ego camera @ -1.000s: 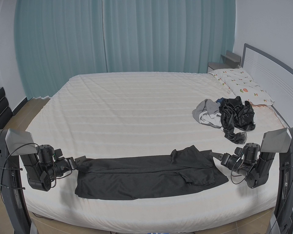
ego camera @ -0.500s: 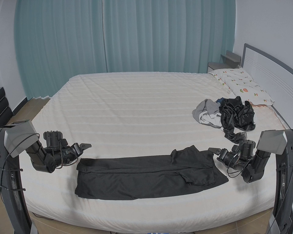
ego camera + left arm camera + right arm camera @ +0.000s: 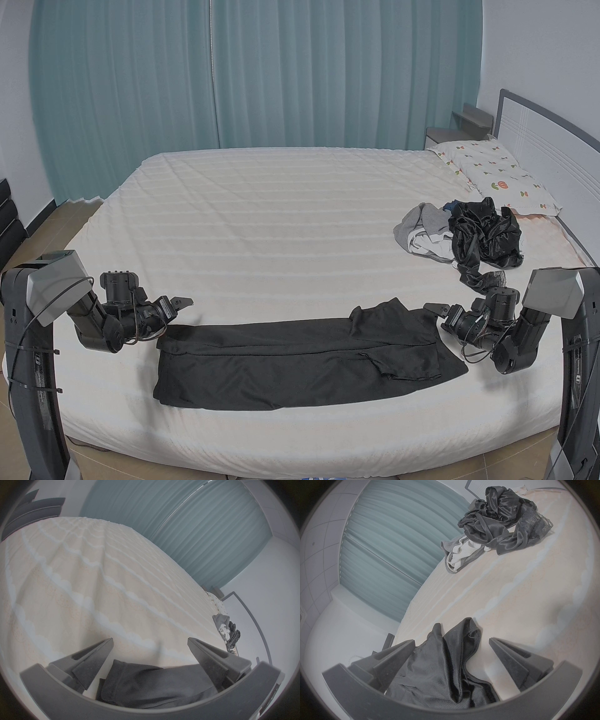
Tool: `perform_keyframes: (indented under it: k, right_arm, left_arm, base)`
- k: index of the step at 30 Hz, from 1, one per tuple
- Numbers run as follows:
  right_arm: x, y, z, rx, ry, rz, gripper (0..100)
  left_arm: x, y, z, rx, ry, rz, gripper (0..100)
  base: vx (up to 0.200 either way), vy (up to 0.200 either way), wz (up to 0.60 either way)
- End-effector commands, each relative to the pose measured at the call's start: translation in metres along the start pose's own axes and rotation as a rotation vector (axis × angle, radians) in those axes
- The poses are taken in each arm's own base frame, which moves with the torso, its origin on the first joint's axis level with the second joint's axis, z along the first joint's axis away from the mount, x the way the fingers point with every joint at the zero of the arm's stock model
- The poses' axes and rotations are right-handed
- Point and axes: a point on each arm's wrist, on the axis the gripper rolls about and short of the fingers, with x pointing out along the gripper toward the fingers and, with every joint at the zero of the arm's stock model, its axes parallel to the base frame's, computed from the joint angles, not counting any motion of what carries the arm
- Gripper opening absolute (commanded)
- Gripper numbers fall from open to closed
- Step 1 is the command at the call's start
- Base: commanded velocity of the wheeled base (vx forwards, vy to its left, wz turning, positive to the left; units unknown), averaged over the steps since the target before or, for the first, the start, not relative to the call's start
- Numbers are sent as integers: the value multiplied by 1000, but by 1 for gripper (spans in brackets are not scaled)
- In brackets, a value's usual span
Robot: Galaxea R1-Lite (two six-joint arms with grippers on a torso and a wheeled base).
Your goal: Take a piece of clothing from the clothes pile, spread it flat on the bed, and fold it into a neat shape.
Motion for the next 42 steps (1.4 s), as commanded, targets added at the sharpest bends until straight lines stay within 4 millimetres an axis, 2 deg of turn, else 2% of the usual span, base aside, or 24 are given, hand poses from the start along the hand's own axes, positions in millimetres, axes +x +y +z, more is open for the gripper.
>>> perform_keyframes:
  k: [1,5,6,22,31,37,42]
  right_arm:
    - [-1,-2,0,4,1,-7,100]
    - [-2,-3,1,5,-2,-9,100]
    - [-2,-4,0,6,-1,-10,100]
    - [-1,-1,3,5,-22,-17,100]
    - [4,0,6,19,4,-43,100]
    - [14,13,24,13,13,-41,100]
    - [29,5,22,24,28,-72,100]
  left_arm:
    - [2,3,-4,-4,22,13,100]
    - [1,4,-6,1,26,17,100]
    - [1,5,-6,6,29,18,0]
    - [-8,12,-7,-2,13,61,0]
    - [-10,13,1,-91,-74,41,0]
    - [-12,18,-1,-102,-72,44,0]
    - [-12,18,-2,-104,-67,43,0]
  base:
    - [0,0,0]
    - [0,0,0]
    - [0,0,0]
    - [0,0,0]
    - [0,0,0]
    - [0,0,0]
    - [0,0,0]
